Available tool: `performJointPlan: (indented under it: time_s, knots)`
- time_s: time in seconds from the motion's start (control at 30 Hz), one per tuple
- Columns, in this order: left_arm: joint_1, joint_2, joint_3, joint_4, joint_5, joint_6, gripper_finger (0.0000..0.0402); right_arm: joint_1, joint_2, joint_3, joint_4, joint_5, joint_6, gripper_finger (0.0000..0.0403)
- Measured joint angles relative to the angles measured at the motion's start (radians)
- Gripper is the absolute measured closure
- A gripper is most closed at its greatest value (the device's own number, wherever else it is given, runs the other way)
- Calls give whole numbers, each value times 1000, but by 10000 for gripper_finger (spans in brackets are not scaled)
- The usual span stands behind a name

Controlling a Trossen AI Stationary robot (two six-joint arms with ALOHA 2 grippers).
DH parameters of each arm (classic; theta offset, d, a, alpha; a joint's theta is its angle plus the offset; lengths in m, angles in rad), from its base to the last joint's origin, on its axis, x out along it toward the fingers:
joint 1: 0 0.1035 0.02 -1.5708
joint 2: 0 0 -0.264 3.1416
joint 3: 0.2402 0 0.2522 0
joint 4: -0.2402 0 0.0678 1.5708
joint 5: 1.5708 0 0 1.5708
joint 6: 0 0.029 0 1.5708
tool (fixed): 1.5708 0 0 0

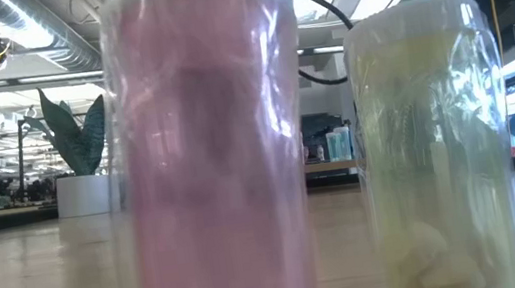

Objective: Pick and place medicine bottles onto shelf by color
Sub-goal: Put the bottom white pill bottle on the shelf aligned with other white pill bottle

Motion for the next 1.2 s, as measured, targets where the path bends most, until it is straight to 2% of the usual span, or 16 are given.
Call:
performJointPlan:
  time_s: [0.17,0.63,0.97,1.2]
  knots:
    - [0,1,0,1,-4,-17,261,0,0,0,0,0,0,210]
    - [0,1,-1,0,-6,-23,152,0,0,0,0,0,0,210]
    - [0,-34,50,-44,-7,-10,144,0,0,0,2,0,0,210]
    - [-8,-101,73,-209,-52,-23,144,0,0,0,11,0,0,210]
